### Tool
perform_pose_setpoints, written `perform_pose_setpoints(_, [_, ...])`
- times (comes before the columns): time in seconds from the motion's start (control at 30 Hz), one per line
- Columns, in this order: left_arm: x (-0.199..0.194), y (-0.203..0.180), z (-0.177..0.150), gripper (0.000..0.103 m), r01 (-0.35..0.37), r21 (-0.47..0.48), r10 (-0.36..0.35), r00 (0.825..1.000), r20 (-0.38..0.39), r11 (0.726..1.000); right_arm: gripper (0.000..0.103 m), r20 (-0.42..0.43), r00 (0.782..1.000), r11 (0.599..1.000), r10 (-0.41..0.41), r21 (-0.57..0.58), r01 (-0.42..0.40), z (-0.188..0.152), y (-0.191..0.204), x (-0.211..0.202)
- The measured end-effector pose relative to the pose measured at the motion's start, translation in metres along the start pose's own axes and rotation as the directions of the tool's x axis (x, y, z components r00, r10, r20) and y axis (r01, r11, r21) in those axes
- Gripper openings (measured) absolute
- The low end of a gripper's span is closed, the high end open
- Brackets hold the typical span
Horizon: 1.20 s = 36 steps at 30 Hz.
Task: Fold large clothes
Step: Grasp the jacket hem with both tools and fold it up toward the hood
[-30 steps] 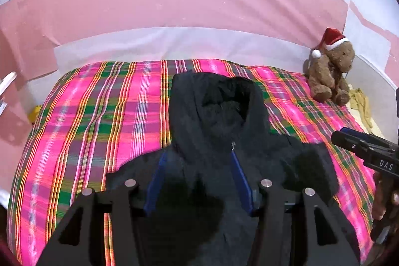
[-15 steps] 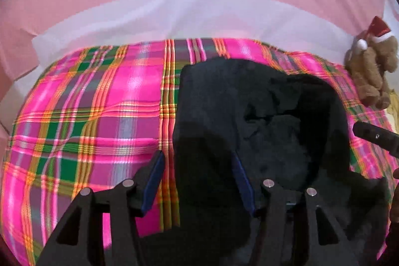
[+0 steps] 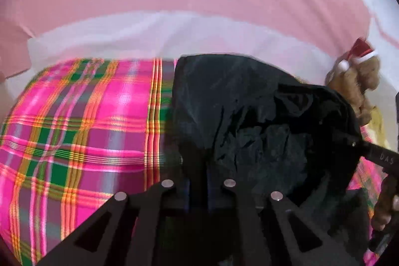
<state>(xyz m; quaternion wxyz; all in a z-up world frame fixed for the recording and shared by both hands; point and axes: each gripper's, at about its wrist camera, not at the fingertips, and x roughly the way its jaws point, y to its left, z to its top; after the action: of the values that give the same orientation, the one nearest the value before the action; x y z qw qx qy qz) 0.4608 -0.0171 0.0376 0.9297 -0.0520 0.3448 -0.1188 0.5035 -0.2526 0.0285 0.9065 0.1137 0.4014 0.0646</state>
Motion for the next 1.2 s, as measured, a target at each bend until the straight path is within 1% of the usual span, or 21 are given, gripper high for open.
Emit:
perform_pose_setpoints(0.03, [-0.021,-0.001,-0.003,0.009,0.014,0.001,-0.014,0.999,0.031,1.0,0.012,0.016,1.0,1.0,0.009,0.001,-0.009,-0.003,0.0,-0.012])
perform_pose_setpoints(0.1, [-0.059,-0.003,-0.013,0.009,0.052,-0.01,-0.051,0.996,0.071,0.999,0.012,0.068,0.997,0.999,0.033,-0.01,-0.032,-0.018,0.006,-0.052])
perform_pose_setpoints(0.13, [-0.074,-0.004,-0.018,0.009,0.061,-0.012,-0.06,0.994,0.086,0.998,0.012,0.078,0.996,0.999,0.038,-0.013,-0.037,-0.023,0.01,-0.062])
perform_pose_setpoints(0.17, [-0.093,-0.005,-0.027,0.009,0.07,-0.013,-0.068,0.992,0.105,0.997,0.012,0.098,0.993,0.998,0.057,-0.005,-0.057,-0.036,0.013,-0.083])
perform_pose_setpoints(0.27, [-0.131,-0.006,-0.054,0.009,0.091,-0.01,-0.089,0.988,0.125,0.996,0.012,0.12,0.99,0.997,0.076,0.001,-0.076,-0.068,0.022,-0.118])
perform_pose_setpoints(0.3, [-0.142,-0.006,-0.065,0.009,0.096,-0.008,-0.094,0.988,0.123,0.995,0.012,0.118,0.99,0.997,0.079,0.001,-0.079,-0.085,0.024,-0.131])
perform_pose_setpoints(0.33, [-0.15,-0.006,-0.076,0.009,0.097,-0.007,-0.096,0.988,0.117,0.995,0.012,0.112,0.99,0.996,0.084,0.003,-0.084,-0.095,0.026,-0.136])
perform_pose_setpoints(0.4, [-0.163,-0.007,-0.099,0.01,0.095,0.004,-0.095,0.99,0.102,0.996,0.012,0.092,0.992,0.996,0.087,-0.006,-0.087,-0.124,0.03,-0.149])
perform_pose_setpoints(0.47, [-0.171,-0.007,-0.123,0.011,0.087,0.005,-0.087,0.994,0.07,0.996,0.012,0.063,0.994,0.996,0.094,-0.004,-0.094,-0.146,0.03,-0.155])
perform_pose_setpoints(0.5, [-0.174,-0.007,-0.133,0.011,0.086,0.003,-0.086,0.995,0.053,0.996,0.013,0.036,0.994,0.995,0.102,0.004,-0.103,-0.162,0.028,-0.157])
perform_pose_setpoints(0.53, [-0.176,-0.007,-0.145,0.012,0.082,0.0,-0.082,0.996,0.031,0.997,0.016,0.022,0.994,0.995,0.104,0.01,-0.104,-0.171,0.024,-0.159])
perform_pose_setpoints(0.6, [-0.18,-0.006,-0.165,0.015,0.073,0.004,-0.073,0.997,-0.011,0.997,0.018,-0.021,0.996,0.996,0.091,0.019,-0.09,-0.193,0.021,-0.161])
perform_pose_setpoints(0.7, [-0.191,-0.003,-0.192,0.015,0.056,0.011,-0.055,0.996,-0.071,0.998,0.022,-0.069,0.996,0.998,0.056,0.025,-0.055,-0.221,0.017,-0.167])
perform_pose_setpoints(0.77, [-0.198,0.003,-0.205,0.015,0.053,0.006,-0.052,0.994,-0.098,0.999,0.022,-0.083,0.996,0.999,0.045,0.018,-0.044,-0.234,0.012,-0.177])
perform_pose_setpoints(0.8, [-0.204,0.006,-0.21,0.015,0.052,0.004,-0.051,0.993,-0.109,0.999,0.025,-0.086,0.995,0.999,0.042,0.015,-0.041,-0.24,0.011,-0.183])
perform_pose_setpoints(0.83, [-0.21,0.008,-0.215,0.015,0.05,0.005,-0.049,0.992,-0.113,0.999,0.033,-0.089,0.995,0.999,0.036,0.013,-0.035,-0.241,0.007,-0.186])
perform_pose_setpoints(0.9, [-0.221,0.013,-0.218,0.015,0.054,0.005,-0.053,0.993,-0.107,0.999,0.04,-0.083,0.996,1.0,0.024,0.011,-0.023,-0.244,0.003,-0.198])
perform_pose_setpoints(0.97, [-0.229,0.013,-0.213,0.015,0.051,0.004,-0.05,0.995,-0.09,0.999,0.04,-0.069,0.997,1.0,0.015,0.019,-0.014,-0.24,0.003,-0.207])
perform_pose_setpoints(1.07, [-0.227,0.008,-0.186,0.017,0.079,-0.001,-0.079,0.996,-0.043,0.997,0.04,-0.037,0.999,1.0,0.023,0.019,-0.023,-0.224,0.012,-0.209])
perform_pose_setpoints(1.13, [-0.217,-0.002,-0.166,0.028,0.095,0.009,-0.095,0.995,-0.014,0.995,0.04,-0.007,0.999,0.999,0.038,0.007,-0.038,-0.206,0.025,-0.204])
perform_pose_setpoints(1.2, [-0.201,-0.011,-0.153,0.03,0.12,0.009,-0.12,0.993,-0.007,0.993,0.04,0.01,0.998,0.998,0.057,-0.001,-0.057,-0.194,0.035,-0.192])
